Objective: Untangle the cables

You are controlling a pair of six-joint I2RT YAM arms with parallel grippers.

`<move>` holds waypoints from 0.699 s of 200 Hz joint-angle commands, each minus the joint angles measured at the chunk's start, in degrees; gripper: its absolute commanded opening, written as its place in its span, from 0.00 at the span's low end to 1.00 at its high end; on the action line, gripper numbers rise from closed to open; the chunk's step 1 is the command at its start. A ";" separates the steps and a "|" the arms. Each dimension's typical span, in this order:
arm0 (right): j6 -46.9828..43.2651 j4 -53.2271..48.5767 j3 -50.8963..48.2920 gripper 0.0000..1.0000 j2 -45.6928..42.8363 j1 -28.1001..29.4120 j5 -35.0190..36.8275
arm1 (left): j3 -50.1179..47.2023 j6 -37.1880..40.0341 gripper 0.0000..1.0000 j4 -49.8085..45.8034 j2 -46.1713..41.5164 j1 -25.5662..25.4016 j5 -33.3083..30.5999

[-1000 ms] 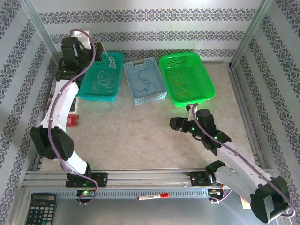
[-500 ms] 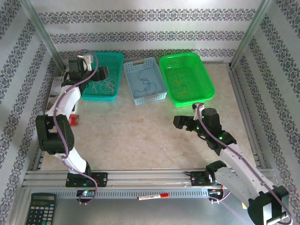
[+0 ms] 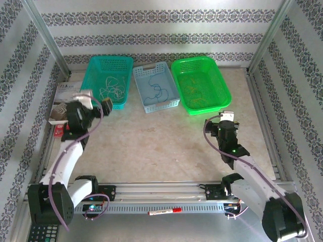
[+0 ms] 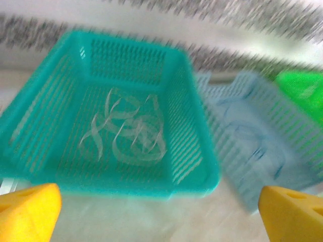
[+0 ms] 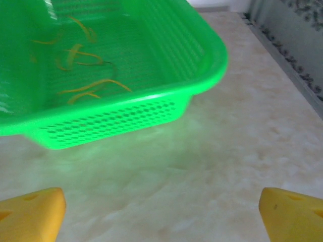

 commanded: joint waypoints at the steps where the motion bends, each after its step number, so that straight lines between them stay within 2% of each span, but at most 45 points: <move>1: -4.44 19.68 -3.20 0.98 9.97 -2.77 0.52 | -7.97 6.60 1.00 12.46 0.34 -0.58 -8.60; 6: -4.95 24.06 -3.25 0.98 12.57 -3.37 -0.96 | -8.78 7.31 1.00 13.76 1.75 -0.74 -9.81; 13: -6.65 24.78 -2.13 0.98 14.25 -3.71 -4.42 | -9.60 5.86 1.00 17.99 4.17 -0.65 -11.48; 22: -8.28 31.55 -2.21 0.98 18.21 -4.46 -8.38 | -10.47 5.03 1.00 25.73 8.83 -0.48 -9.95; 30: -8.52 37.50 -1.76 0.98 22.06 -5.26 -10.76 | -9.78 4.23 1.00 28.11 13.76 -0.75 -8.99; 37: -9.48 35.00 0.42 0.98 23.34 -6.00 -13.37 | -9.52 6.47 1.00 29.94 16.85 -1.81 -7.82; 46: -10.39 30.15 3.51 0.98 23.95 -7.52 -17.56 | -10.34 9.53 1.00 32.63 19.94 -4.50 -9.76; 53: -9.86 31.04 4.37 0.98 25.53 -9.04 -19.38 | -11.97 10.41 1.00 38.17 23.22 -4.90 -8.71; 61: -10.55 32.31 4.31 0.98 27.22 -11.02 -21.49 | -14.32 10.99 1.00 46.25 28.08 -5.80 -10.41; 68: -9.00 42.14 1.73 0.98 32.33 -13.05 -24.61 | -16.08 11.22 1.00 54.71 32.71 -6.27 -11.43; 76: -7.04 61.54 -2.92 0.98 39.61 -13.81 -25.18 | -17.26 11.49 1.00 63.04 36.76 -6.44 -12.20; 80: -6.94 60.90 -3.42 0.98 39.08 -13.84 -24.11 | -17.22 11.11 1.00 61.37 36.02 -6.46 -12.85; 89: -7.68 45.78 -0.33 0.98 33.69 -13.65 -22.47 | -15.50 10.28 1.00 51.84 32.57 -6.39 -13.13; 93: -7.26 42.95 0.62 0.98 33.28 -13.49 -20.35 | -14.21 10.41 1.00 48.84 32.10 -6.34 -12.70; 105: -6.39 49.93 1.46 0.98 36.50 -12.04 -13.59 | -12.12 11.42 1.00 49.01 34.25 -6.29 -11.85; 113: -7.19 48.99 -0.10 0.98 35.52 -10.74 -10.66 | -11.69 10.66 1.00 46.99 33.64 -6.29 -12.53; 121: -7.43 46.78 0.39 0.98 34.70 -10.48 -10.28 | -11.59 10.80 1.00 45.83 33.11 -6.29 -12.32; 131: -9.44 50.18 -1.22 0.98 34.90 -9.07 -10.33 | -11.82 10.90 1.00 48.40 34.09 -6.30 -12.41; 140: -10.02 49.94 -0.20 0.98 35.82 -8.26 -9.94 | -11.43 10.52 1.00 46.39 33.54 -6.21 -12.44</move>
